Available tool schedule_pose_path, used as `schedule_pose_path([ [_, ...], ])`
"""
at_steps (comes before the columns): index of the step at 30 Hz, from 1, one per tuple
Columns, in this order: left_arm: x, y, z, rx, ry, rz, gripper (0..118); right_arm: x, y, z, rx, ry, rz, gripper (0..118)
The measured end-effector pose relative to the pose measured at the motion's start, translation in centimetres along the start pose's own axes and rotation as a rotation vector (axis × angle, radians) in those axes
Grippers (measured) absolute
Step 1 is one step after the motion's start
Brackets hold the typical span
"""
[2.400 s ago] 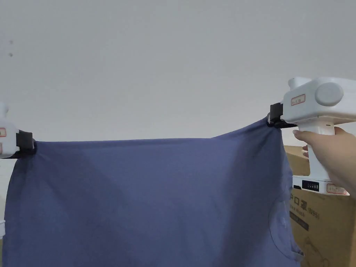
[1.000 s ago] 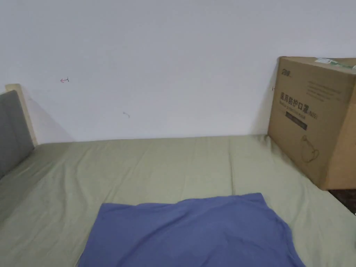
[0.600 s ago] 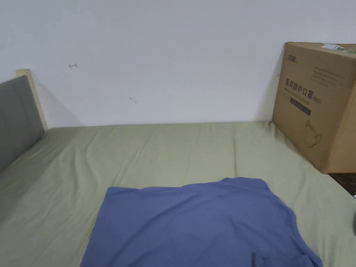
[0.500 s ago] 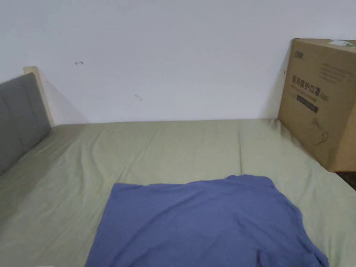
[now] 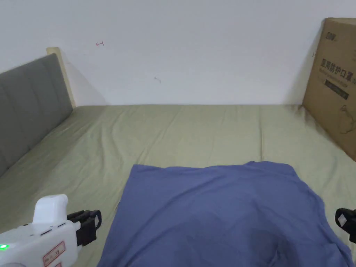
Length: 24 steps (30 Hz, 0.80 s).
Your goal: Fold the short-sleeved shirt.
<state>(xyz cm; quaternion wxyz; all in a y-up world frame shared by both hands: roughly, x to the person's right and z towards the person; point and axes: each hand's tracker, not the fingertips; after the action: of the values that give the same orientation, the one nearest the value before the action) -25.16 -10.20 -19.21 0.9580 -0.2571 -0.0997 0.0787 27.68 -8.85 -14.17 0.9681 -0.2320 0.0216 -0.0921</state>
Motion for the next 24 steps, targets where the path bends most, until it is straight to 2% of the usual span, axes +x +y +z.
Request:
schedule_pose_path([
  [1,0.2,0.2,0.1,-0.004,-0.002,-0.002,0,-0.3,0.5,0.3,0.038,-0.011,0.015,0],
  [2,0.0,0.5,-0.3,-0.015,-0.006,-0.014,0,-0.6,0.8,0.4,0.029,0.019,0.025,0],
  [4,-0.1,0.8,-1.3,-0.121,0.068,-0.06,0,-0.9,1.3,0.4,0.023,0.029,0.037,0],
  [7,-1.7,-0.1,-4.4,-0.402,0.049,-0.049,0,-0.9,1.4,-0.1,-0.016,0.033,0.063,0],
  [9,-3.0,-1.6,-6.4,-0.52,0.036,-0.067,3,-0.7,1.0,-0.6,-0.057,0.029,0.072,0],
  [10,-3.1,-2.4,-6.9,-0.539,0.039,-0.08,19,-0.5,0.7,-0.9,-0.079,0.024,0.076,0],
  [11,-3.5,-3.2,-7.5,-0.567,0.02,-0.1,49,-0.1,0.3,-1.4,-0.107,0.021,0.073,0],
  [12,-3.7,-3.9,-8.0,-0.599,0.036,-0.123,97,0.2,-0.1,-1.6,-0.122,0.017,0.064,0],
  [13,-3.9,-4.6,-8.6,-0.637,0.053,-0.137,117,0.4,-0.4,-1.7,-0.135,0.015,0.054,0],
  [14,-3.1,-5.2,-8.3,-0.665,0.052,-0.146,118,0.7,-0.7,-1.7,-0.146,0.015,0.039,0],
  [17,-2.8,-6.4,-9.2,-0.648,0.057,-0.14,115,1.5,-1.6,-2.1,-0.179,0.017,0.005,0],
  [18,-3.9,-7.7,-10.6,-0.662,0.063,-0.14,108,1.7,-1.8,-2.3,-0.192,0.012,-0.001,0],
  [19,-4.0,-8.0,-11.2,-0.672,0.071,-0.146,86,1.9,-2.1,-2.5,-0.203,0.008,-0.004,0],
  [20,-4.0,-8.2,-11.4,-0.684,0.066,-0.153,86,2.0,-2.2,-2.6,-0.21,0.003,-0.007,0],
  [21,-3.8,-8.4,-11.6,-0.679,0.063,-0.175,75,2.2,-2.3,-2.7,-0.217,-0.004,-0.009,0],
  [22,-4.2,-8.7,-11.9,-0.681,0.079,-0.213,47,2.4,-2.4,-2.8,-0.223,-0.009,-0.011,0],
  [23,-4.1,-9.1,-12.0,-0.679,0.074,-0.237,8,2.7,-2.6,-2.9,-0.231,-0.016,-0.012,0],
  [24,-4.0,-9.2,-11.9,-0.672,0.06,-0.231,3,2.9,-2.7,-3.0,-0.24,-0.023,-0.013,0],
])
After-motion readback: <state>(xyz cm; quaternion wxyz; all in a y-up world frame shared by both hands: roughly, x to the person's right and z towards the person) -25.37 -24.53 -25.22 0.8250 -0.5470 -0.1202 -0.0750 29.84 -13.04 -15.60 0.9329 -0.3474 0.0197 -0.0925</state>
